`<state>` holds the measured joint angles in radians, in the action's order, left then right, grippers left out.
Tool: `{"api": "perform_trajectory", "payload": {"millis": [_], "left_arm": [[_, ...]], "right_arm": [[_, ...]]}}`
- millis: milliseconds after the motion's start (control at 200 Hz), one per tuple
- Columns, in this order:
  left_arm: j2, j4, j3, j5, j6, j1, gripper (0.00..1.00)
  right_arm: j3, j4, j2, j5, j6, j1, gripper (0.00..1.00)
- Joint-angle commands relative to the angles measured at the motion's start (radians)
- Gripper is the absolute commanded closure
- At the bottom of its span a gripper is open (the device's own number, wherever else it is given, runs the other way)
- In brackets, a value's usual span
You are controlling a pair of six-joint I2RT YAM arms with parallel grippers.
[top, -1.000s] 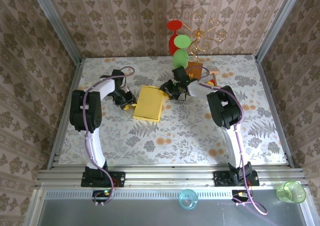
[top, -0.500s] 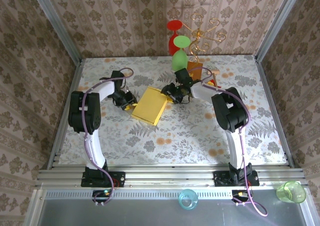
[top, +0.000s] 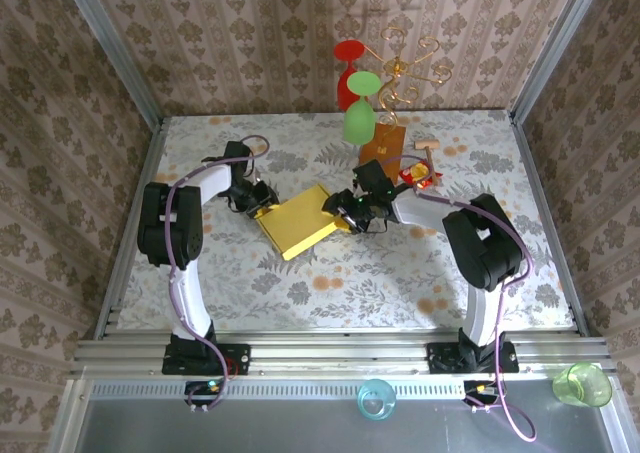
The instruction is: Fold the paper box
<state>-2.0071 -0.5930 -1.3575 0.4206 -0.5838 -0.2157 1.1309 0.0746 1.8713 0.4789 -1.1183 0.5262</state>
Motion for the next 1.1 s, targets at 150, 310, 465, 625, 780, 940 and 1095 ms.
{"api": "perform_trajectory", "payload": {"millis": [150, 310, 465, 625, 780, 940, 1095], "left_arm": [[0.031, 0.016, 0.026, 0.063, -0.008, -0.025, 0.63], [0.048, 0.005, 0.020, 0.066, -0.010, -0.025, 0.62], [0.071, -0.007, 0.023, 0.087, -0.018, -0.024, 0.62], [0.109, 0.028, 0.071, 0.112, -0.058, -0.018, 0.62], [0.136, 0.050, 0.114, 0.118, -0.091, -0.013, 0.61], [0.161, 0.070, 0.153, 0.114, -0.104, -0.004, 0.61], [0.177, 0.089, 0.188, 0.123, -0.116, 0.009, 0.61]], "right_arm": [[-0.056, -0.136, -0.026, -0.020, -0.045, 0.007, 0.43], [0.021, -0.107, 0.047, -0.004, -0.009, -0.021, 0.45], [0.066, -0.102, 0.093, 0.013, 0.004, -0.046, 0.45], [0.155, -0.068, 0.129, 0.048, 0.063, -0.062, 0.45], [0.169, 0.004, 0.038, 0.005, 0.141, -0.062, 0.45], [0.061, 0.056, -0.115, -0.059, 0.148, -0.061, 0.45], [-0.159, -0.028, -0.280, -0.091, 0.027, 0.014, 0.45]]}}
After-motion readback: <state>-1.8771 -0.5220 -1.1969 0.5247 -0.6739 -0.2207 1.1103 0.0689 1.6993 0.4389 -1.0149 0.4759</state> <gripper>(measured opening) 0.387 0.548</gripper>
